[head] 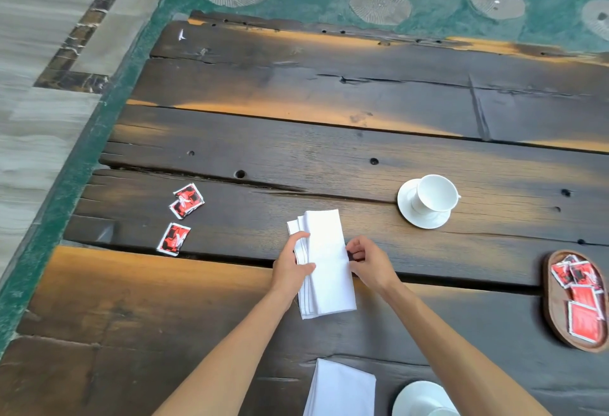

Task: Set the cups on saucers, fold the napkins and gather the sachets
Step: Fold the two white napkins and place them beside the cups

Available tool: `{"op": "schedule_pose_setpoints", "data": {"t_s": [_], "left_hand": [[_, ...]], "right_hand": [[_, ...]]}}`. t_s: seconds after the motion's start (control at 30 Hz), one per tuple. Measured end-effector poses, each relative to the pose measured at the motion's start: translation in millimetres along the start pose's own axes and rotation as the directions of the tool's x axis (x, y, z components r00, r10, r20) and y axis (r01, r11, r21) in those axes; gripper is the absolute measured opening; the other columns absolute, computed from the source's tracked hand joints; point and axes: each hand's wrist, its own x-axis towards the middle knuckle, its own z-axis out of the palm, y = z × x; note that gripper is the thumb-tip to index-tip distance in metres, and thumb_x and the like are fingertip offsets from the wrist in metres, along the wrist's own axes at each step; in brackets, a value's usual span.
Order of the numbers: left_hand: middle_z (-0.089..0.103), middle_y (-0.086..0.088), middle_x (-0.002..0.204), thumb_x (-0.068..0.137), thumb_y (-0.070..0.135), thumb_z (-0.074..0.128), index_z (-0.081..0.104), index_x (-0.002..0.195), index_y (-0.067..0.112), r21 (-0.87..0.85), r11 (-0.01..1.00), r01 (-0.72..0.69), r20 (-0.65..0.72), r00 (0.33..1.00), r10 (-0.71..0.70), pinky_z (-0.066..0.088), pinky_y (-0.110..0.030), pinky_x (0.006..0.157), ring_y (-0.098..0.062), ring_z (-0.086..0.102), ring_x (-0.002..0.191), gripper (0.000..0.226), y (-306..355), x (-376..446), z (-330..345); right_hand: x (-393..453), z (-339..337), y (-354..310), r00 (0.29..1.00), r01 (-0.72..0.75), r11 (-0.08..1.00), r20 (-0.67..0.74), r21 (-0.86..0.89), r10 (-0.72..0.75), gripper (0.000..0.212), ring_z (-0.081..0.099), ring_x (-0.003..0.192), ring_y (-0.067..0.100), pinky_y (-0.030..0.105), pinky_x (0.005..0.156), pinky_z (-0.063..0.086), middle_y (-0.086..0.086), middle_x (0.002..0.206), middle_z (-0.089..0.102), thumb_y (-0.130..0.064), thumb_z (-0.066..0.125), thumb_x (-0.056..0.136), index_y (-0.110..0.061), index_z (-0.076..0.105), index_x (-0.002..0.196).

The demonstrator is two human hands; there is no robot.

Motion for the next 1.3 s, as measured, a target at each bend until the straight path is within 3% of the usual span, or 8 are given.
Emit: {"op": "schedule_pose_setpoints", "data": {"t_s": [0.17,0.37,0.5,0.73,0.9,1.07,1.2,1.3], "left_hand": [[0.059,0.007,0.129,0.085,-0.006,0.061,0.072,0.104,0.036,-0.042,0.999,0.018,0.117,0.993,-0.013,0.049,-0.021,0.083,-0.011,0.057,0.112,0.047,0.5,-0.1,-2.1],[0.057,0.007,0.123,0.08,-0.002,0.071,0.062,0.121,0.033,0.141,0.99,-0.027,0.114,0.993,0.011,0.05,-0.023,0.084,-0.014,0.055,0.109,0.054,14.8,-0.9,-6.1],[0.054,0.007,0.109,0.085,0.013,0.071,0.066,0.12,0.022,0.452,0.853,-0.262,0.074,0.964,0.257,0.035,-0.016,0.081,-0.01,0.05,0.1,0.037,26.2,-0.8,-5.5],[0.046,0.008,0.104,0.085,0.028,0.07,0.071,0.098,0.024,0.661,0.601,-0.45,0.117,0.853,0.509,0.042,-0.027,0.074,-0.009,0.044,0.096,0.013,48.1,-0.1,-15.8],[0.059,0.002,0.099,0.077,0.003,0.065,0.059,0.09,0.016,0.749,0.219,-0.626,0.364,0.664,0.653,0.04,-0.027,0.074,-0.021,0.055,0.093,0.019,71.8,7.4,-17.2],[0.055,0.003,0.095,0.069,-0.003,0.057,0.048,0.085,0.019,0.775,0.166,-0.61,0.369,0.649,0.665,0.044,-0.029,0.074,-0.019,0.051,0.088,0.028,55.1,1.9,-6.2],[0.058,0.001,0.1,0.078,0.004,0.04,0.051,0.088,0.017,0.749,0.144,-0.647,0.443,0.65,0.618,0.047,-0.031,0.078,-0.02,0.055,0.092,0.019,23.1,-9.0,3.4],[0.062,-0.004,0.119,0.076,0.005,0.049,0.053,0.09,0.014,0.707,0.17,-0.686,0.484,0.646,0.59,0.05,-0.033,0.091,-0.024,0.059,0.109,0.017,7.3,-14.4,4.6]], "right_hand": [[-3.0,-5.5,1.5,0.967,-0.011,0.989,0.253,0.146,-0.026,0.057,0.067,0.095,0.024,0.035,0.088,0.057,0.011,0.108,0.069,0.008,0.064,0.079,-0.026,0.058,0.124],[-7.4,-7.0,2.6,0.988,0.058,0.994,0.138,0.091,-0.07,0.059,0.058,0.079,0.014,0.036,0.085,0.054,0.012,0.1,0.069,0.007,0.067,0.076,-0.021,0.06,0.128],[-7.3,-10.3,-4.9,0.985,0.17,0.982,0.025,-0.078,-0.169,0.046,0.058,0.08,0.011,0.018,0.074,0.048,-0.002,0.097,0.067,-0.001,0.063,0.082,-0.019,0.064,0.124],[-2.6,-27.8,-13.9,0.899,0.406,0.862,-0.036,-0.303,-0.436,0.019,0.046,0.1,0.013,0.02,0.084,0.035,-0.005,0.098,0.055,-0.011,0.068,0.086,-0.019,0.075,0.101],[1.6,-41.7,-30.7,0.733,0.581,0.609,0.02,-0.54,-0.68,0.014,0.06,0.106,0.028,0.038,0.09,0.049,0.005,0.109,0.068,-0.003,0.066,0.081,-0.007,0.067,0.095],[-4.0,-35.7,-20.9,0.644,0.582,0.442,0.055,-0.682,-0.763,0.011,0.062,0.111,0.027,0.038,0.087,0.05,0.004,0.115,0.07,-0.003,0.068,0.08,-0.007,0.065,0.09],[-12.7,-24.8,4.7,0.685,0.591,0.425,0.149,-0.686,-0.713,0.025,0.064,0.11,0.027,0.033,0.089,0.051,0.004,0.118,0.07,-0.005,0.073,0.066,-0.006,0.065,0.089],[-18.9,-18.0,24.0,0.723,0.583,0.417,0.21,-0.697,-0.659,0.026,0.062,0.11,0.03,0.036,0.092,0.051,0.007,0.125,0.067,-0.008,0.066,0.06,-0.006,0.061,0.086]]}}
